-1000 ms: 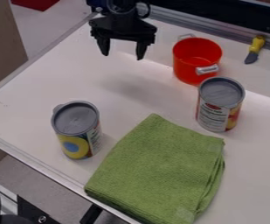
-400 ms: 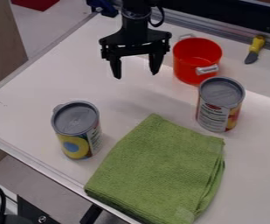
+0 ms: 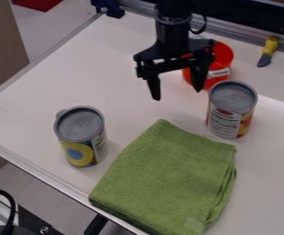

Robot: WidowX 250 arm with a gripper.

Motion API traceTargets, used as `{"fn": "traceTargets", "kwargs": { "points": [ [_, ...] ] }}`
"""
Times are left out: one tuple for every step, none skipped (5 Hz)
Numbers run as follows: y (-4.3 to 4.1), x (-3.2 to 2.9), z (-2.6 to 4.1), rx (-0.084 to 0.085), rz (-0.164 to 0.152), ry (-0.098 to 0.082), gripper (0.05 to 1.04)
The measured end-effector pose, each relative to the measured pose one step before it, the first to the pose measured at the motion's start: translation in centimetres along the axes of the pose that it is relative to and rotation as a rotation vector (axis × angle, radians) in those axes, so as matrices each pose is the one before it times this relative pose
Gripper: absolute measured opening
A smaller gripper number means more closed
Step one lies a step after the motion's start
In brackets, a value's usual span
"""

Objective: Move the robotic arm with a gripper to the right and then to the left

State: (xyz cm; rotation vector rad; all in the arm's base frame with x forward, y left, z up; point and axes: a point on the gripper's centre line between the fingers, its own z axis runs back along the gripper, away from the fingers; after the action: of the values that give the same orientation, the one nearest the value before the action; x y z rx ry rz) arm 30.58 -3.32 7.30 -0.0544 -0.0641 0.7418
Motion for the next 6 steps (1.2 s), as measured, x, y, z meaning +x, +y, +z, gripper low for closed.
{"fn": "traceTargets", "kwargs": {
  "points": [
    [-1.803, -2.308, -0.228, -0.016, -0.0521, 0.0123, 0.999],
    [-1.927, -2.724, -0.491, -0.0186, -0.0699, -0.0083, 0.999],
    [-2.11, -1.465, 0.476, -0.0187, -0.0049, -0.0183, 0.999],
    [-1.242, -0.596, -1.601, 0.0459, 0.0221, -0.0132, 0.999],
    [-1.125, -0.185, -1.008, 0.0147, 0.1203, -0.0923, 0.999],
    [-0.947, 0.072, -0.797, 0.0123, 0.1496, -0.0192, 0.999]
  ]
}}
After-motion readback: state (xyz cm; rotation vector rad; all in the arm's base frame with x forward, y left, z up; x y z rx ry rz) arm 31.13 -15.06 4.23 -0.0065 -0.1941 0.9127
